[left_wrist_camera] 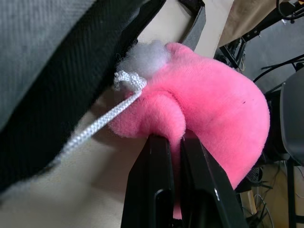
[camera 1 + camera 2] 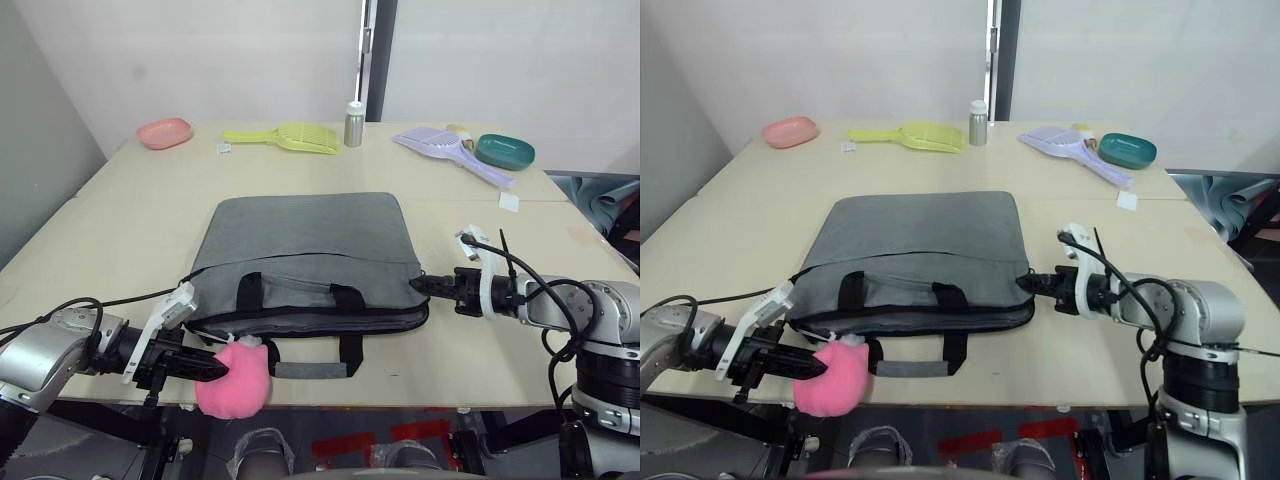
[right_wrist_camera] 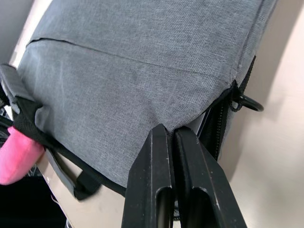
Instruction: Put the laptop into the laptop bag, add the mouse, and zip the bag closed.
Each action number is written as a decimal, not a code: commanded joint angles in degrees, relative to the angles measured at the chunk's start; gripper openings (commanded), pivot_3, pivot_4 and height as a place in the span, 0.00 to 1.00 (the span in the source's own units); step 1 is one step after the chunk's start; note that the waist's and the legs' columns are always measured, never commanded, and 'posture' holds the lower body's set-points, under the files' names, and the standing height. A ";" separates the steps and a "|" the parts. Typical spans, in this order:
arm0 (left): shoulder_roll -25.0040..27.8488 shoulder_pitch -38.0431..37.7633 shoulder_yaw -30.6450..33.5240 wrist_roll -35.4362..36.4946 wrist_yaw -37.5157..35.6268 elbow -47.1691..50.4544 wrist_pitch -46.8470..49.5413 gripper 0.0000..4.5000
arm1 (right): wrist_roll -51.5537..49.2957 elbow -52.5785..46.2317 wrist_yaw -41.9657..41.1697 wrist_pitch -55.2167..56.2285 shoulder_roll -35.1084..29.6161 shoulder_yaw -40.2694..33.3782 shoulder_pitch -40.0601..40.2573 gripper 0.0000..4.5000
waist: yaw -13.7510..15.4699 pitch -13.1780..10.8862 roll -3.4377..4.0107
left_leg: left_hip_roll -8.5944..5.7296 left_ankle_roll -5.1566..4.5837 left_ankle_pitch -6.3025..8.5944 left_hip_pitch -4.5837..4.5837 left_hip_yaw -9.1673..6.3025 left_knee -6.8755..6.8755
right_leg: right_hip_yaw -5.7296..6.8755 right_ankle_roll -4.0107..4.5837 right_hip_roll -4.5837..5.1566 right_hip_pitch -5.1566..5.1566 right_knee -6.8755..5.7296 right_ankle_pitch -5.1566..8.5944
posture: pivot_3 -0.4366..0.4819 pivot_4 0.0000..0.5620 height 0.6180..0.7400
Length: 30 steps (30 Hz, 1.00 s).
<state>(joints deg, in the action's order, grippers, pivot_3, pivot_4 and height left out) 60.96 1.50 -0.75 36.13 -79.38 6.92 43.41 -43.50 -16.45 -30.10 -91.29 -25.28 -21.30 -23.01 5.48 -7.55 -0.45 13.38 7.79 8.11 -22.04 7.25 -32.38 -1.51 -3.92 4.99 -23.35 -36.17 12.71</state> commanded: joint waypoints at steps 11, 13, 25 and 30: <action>-5.63 11.33 -1.32 -8.10 1.50 -12.16 -8.57 0.00 | -3.50 -2.92 4.74 -1.21 1.31 -11.63 0.47 0.00 | 0.83 0.01 0.03 | -0.03 0.07 -0.04 0.02 -0.02 -0.04 | 0.00 -0.02 0.03 0.04 -0.06 -0.01 | 0.48 0.27 1.00; -6.73 13.55 -1.81 -9.13 1.22 -14.10 -9.93 0.00 | -4.44 -3.19 5.33 -1.21 0.90 -12.54 0.98 0.00 | 1.25 0.02 0.05 | -0.06 0.07 -0.05 0.02 -0.03 -0.04 | 0.01 -0.02 0.06 0.05 -0.07 -0.01 | 0.48 0.27 1.00; -9.00 19.21 -3.61 -11.92 -1.95 -17.72 -10.11 0.00 | -11.39 -6.25 10.59 -1.21 2.61 -14.05 4.48 0.00 | 1.51 0.02 0.06 | -0.07 0.11 -0.08 -0.01 -0.04 -0.06 | 0.01 -0.03 0.08 0.05 -0.05 -0.02 | 0.48 0.27 1.00; -6.15 17.84 -3.53 -11.19 -5.06 -16.03 -7.41 0.00 | -12.75 -6.39 11.39 -1.21 2.51 -13.24 4.93 0.00 | 1.36 0.01 0.08 | -0.07 0.11 -0.07 0.00 -0.04 -0.05 | 0.02 -0.04 0.07 0.05 -0.05 -0.01 | 0.48 0.27 1.00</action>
<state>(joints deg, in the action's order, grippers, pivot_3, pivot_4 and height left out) 53.02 19.82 -4.59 24.51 -82.85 -10.90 34.66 -54.16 -20.81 -18.68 -92.22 -22.77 -33.74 -17.82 6.84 -7.53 -0.38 13.31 7.90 8.03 -22.04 7.21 -32.41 -1.50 -3.96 5.06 -23.30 -36.21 12.70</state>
